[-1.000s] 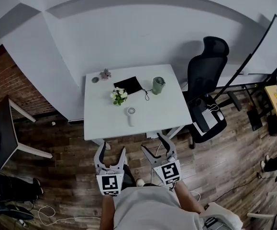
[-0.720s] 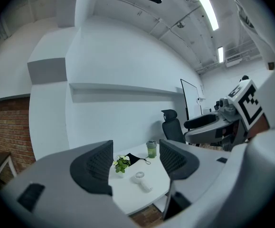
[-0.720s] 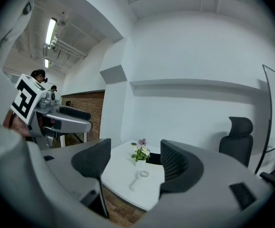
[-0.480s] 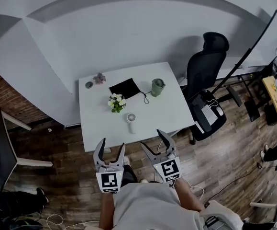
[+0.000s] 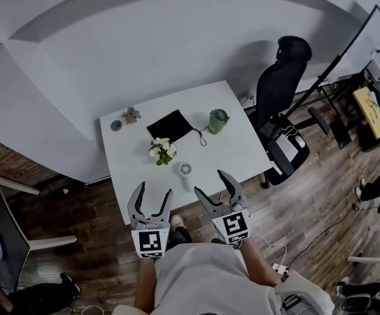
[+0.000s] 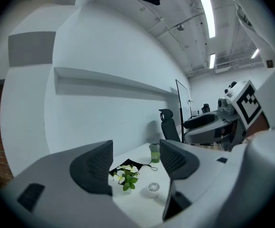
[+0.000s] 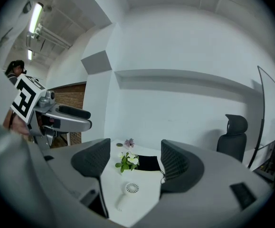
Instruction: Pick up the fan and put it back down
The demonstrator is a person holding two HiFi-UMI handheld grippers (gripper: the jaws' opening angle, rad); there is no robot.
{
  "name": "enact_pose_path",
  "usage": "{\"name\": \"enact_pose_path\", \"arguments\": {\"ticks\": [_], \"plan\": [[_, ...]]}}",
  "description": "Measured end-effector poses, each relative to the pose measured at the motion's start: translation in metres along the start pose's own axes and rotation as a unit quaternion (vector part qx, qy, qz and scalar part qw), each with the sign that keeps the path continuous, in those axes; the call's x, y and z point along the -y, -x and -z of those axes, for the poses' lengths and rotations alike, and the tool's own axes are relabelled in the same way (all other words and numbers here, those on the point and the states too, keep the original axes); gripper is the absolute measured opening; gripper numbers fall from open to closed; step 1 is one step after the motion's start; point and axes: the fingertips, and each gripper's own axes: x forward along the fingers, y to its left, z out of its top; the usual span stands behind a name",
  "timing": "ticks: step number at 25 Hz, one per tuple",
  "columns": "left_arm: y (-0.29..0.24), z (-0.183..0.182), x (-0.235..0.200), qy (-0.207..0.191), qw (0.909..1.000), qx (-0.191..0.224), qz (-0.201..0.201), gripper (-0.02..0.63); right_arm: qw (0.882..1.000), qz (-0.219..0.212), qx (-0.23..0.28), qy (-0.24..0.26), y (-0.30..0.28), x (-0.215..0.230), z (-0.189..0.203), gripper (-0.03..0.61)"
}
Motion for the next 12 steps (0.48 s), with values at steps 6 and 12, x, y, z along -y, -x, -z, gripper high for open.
{"name": "enact_pose_path", "arguments": {"ticks": [6, 12], "plan": [[-0.027, 0.009, -0.031, 0.004, 0.9997, 0.001, 0.022, 0.304, 1.000, 0.022, -0.016, -0.002, -0.035, -0.002, 0.000, 0.337], [-0.047, 0.020, -0.053, 0.011, 0.9992, 0.004, 0.038, 0.304, 0.999, 0.037, -0.026, -0.002, -0.063, -0.005, 0.001, 0.337]]}}
